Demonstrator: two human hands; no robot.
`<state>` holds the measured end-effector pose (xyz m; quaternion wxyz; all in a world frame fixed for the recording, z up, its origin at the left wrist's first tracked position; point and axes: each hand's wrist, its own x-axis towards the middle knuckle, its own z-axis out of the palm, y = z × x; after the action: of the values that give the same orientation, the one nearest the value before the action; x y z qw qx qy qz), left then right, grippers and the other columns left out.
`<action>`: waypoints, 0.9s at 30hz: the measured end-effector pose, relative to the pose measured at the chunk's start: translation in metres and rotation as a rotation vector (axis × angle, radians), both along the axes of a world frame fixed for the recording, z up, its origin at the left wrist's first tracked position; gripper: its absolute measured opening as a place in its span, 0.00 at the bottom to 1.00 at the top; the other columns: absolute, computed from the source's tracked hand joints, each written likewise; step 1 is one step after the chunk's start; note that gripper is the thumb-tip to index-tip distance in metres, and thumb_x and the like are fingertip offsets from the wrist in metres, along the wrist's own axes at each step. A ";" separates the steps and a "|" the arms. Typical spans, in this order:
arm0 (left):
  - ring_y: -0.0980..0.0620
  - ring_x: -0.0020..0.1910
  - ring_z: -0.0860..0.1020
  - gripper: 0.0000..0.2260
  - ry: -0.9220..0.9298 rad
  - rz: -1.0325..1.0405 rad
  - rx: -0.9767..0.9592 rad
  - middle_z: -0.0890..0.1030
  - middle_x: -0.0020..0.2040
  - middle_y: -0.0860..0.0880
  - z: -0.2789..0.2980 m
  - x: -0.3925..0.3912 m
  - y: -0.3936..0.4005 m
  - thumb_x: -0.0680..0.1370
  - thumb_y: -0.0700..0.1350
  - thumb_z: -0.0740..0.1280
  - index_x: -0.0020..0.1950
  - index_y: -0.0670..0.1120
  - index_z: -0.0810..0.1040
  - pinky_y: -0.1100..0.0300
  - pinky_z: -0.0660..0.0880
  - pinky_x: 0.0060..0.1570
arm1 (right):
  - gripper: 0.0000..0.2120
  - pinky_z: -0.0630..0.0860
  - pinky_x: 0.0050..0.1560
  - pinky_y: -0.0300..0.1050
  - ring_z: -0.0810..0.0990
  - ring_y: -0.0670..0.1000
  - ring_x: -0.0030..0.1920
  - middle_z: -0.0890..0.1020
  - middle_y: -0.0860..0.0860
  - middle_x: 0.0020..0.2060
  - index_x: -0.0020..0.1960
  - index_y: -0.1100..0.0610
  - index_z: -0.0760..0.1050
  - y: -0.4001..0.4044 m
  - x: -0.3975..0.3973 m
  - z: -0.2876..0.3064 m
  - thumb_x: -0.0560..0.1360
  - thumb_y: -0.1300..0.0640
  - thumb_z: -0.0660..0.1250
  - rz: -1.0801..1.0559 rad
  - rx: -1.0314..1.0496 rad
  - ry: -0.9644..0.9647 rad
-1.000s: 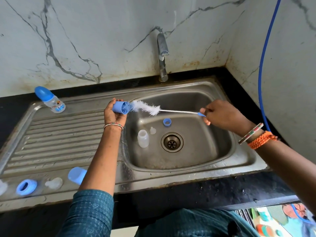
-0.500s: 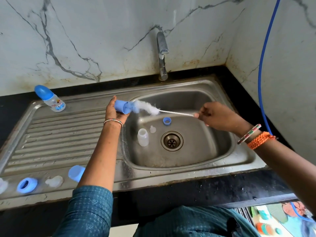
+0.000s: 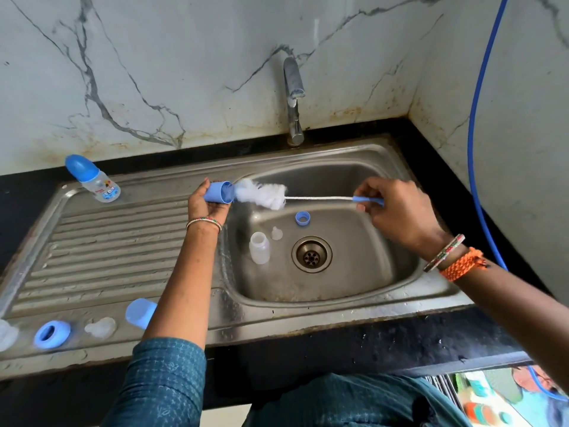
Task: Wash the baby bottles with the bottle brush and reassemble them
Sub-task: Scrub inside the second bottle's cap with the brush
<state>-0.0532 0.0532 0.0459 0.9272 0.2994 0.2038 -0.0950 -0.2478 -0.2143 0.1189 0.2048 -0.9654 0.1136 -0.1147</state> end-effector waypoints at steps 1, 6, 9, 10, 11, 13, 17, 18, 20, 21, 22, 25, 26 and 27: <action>0.46 0.38 0.75 0.09 -0.006 -0.004 0.015 0.73 0.38 0.43 0.000 -0.001 -0.001 0.80 0.40 0.61 0.40 0.40 0.70 0.46 0.72 0.57 | 0.07 0.74 0.43 0.46 0.80 0.53 0.47 0.83 0.46 0.42 0.47 0.50 0.78 0.004 -0.002 0.001 0.71 0.60 0.68 -0.004 -0.024 -0.094; 0.48 0.38 0.75 0.09 -0.042 0.020 -0.002 0.74 0.36 0.44 0.000 -0.002 0.000 0.79 0.40 0.61 0.39 0.40 0.72 0.51 0.77 0.46 | 0.09 0.69 0.31 0.38 0.75 0.40 0.27 0.79 0.47 0.25 0.37 0.54 0.80 -0.006 0.011 0.008 0.75 0.56 0.67 0.026 0.295 0.239; 0.47 0.40 0.77 0.07 -0.048 0.001 -0.003 0.77 0.39 0.43 -0.001 -0.001 0.003 0.79 0.41 0.62 0.42 0.39 0.73 0.53 0.77 0.47 | 0.14 0.72 0.31 0.38 0.74 0.41 0.25 0.78 0.46 0.24 0.37 0.54 0.81 -0.004 0.007 0.006 0.78 0.52 0.64 0.064 0.302 0.397; 0.47 0.41 0.77 0.07 -0.021 -0.001 0.015 0.77 0.40 0.42 -0.001 0.000 0.002 0.79 0.42 0.63 0.44 0.39 0.72 0.52 0.77 0.50 | 0.11 0.75 0.37 0.42 0.78 0.44 0.33 0.80 0.47 0.30 0.40 0.52 0.81 -0.004 0.006 0.003 0.77 0.52 0.65 0.072 0.164 0.319; 0.46 0.41 0.78 0.09 0.013 -0.010 0.041 0.77 0.41 0.41 -0.002 0.000 0.002 0.79 0.44 0.63 0.45 0.38 0.72 0.50 0.76 0.53 | 0.06 0.76 0.42 0.45 0.80 0.49 0.41 0.82 0.47 0.36 0.44 0.51 0.81 -0.003 0.004 0.000 0.76 0.52 0.66 0.061 0.009 0.192; 0.45 0.41 0.78 0.11 0.069 -0.056 0.098 0.79 0.38 0.41 -0.005 0.001 0.001 0.79 0.46 0.64 0.46 0.38 0.72 0.50 0.73 0.60 | 0.08 0.76 0.42 0.47 0.80 0.56 0.47 0.83 0.49 0.43 0.49 0.51 0.80 0.001 0.000 -0.005 0.71 0.60 0.68 0.102 -0.254 -0.132; 0.48 0.37 0.78 0.08 0.073 -0.038 0.073 0.79 0.34 0.44 -0.013 0.001 0.002 0.79 0.43 0.63 0.42 0.40 0.73 0.54 0.77 0.52 | 0.11 0.75 0.37 0.45 0.80 0.56 0.39 0.84 0.49 0.38 0.46 0.55 0.84 0.005 -0.003 -0.010 0.67 0.67 0.71 0.207 -0.275 -0.385; 0.49 0.35 0.78 0.08 0.055 -0.035 0.069 0.79 0.31 0.45 -0.013 0.000 0.003 0.79 0.42 0.63 0.41 0.40 0.73 0.55 0.78 0.45 | 0.07 0.75 0.35 0.42 0.80 0.52 0.36 0.83 0.48 0.35 0.45 0.55 0.84 0.004 -0.001 -0.006 0.69 0.64 0.72 0.164 -0.112 -0.249; 0.49 0.33 0.78 0.08 0.002 -0.027 0.025 0.78 0.30 0.45 -0.010 -0.003 0.005 0.79 0.41 0.63 0.40 0.41 0.72 0.56 0.79 0.40 | 0.05 0.69 0.26 0.35 0.73 0.44 0.25 0.81 0.47 0.27 0.42 0.57 0.84 0.001 0.002 0.004 0.74 0.60 0.70 0.102 0.389 0.219; 0.49 0.34 0.77 0.08 -0.017 -0.015 -0.016 0.77 0.31 0.45 -0.008 -0.005 0.006 0.79 0.40 0.63 0.40 0.41 0.72 0.55 0.79 0.40 | 0.07 0.65 0.23 0.34 0.69 0.42 0.22 0.80 0.48 0.26 0.41 0.58 0.83 -0.001 0.001 0.008 0.75 0.60 0.68 0.066 0.611 0.393; 0.49 0.35 0.77 0.07 -0.027 -0.008 -0.051 0.77 0.33 0.44 -0.006 -0.005 0.007 0.78 0.40 0.63 0.41 0.40 0.72 0.55 0.78 0.42 | 0.07 0.66 0.22 0.34 0.70 0.42 0.22 0.81 0.48 0.27 0.40 0.58 0.83 -0.002 0.000 0.010 0.76 0.60 0.68 0.061 0.698 0.438; 0.48 0.35 0.78 0.06 -0.033 -0.015 -0.029 0.78 0.32 0.43 -0.004 -0.002 0.008 0.78 0.40 0.64 0.42 0.41 0.72 0.55 0.80 0.41 | 0.05 0.79 0.45 0.47 0.82 0.48 0.43 0.85 0.47 0.41 0.47 0.53 0.85 0.002 -0.003 0.006 0.74 0.59 0.71 0.039 0.220 0.066; 0.49 0.33 0.78 0.07 -0.032 -0.028 0.001 0.78 0.31 0.44 -0.003 -0.001 0.008 0.78 0.41 0.64 0.41 0.41 0.72 0.55 0.80 0.38 | 0.08 0.79 0.46 0.50 0.82 0.53 0.48 0.85 0.48 0.44 0.50 0.51 0.84 0.007 -0.004 0.009 0.73 0.59 0.71 0.039 0.033 -0.070; 0.49 0.32 0.78 0.07 -0.027 -0.035 0.016 0.78 0.30 0.44 -0.004 0.000 0.007 0.78 0.41 0.63 0.41 0.41 0.72 0.56 0.80 0.37 | 0.10 0.78 0.45 0.51 0.81 0.56 0.49 0.85 0.49 0.45 0.52 0.51 0.84 0.012 -0.004 0.011 0.72 0.61 0.70 0.074 -0.084 -0.194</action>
<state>-0.0534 0.0604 0.0417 0.9256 0.3118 0.1869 -0.1054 -0.2523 -0.2020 0.1296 0.1783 -0.9610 0.0524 -0.2047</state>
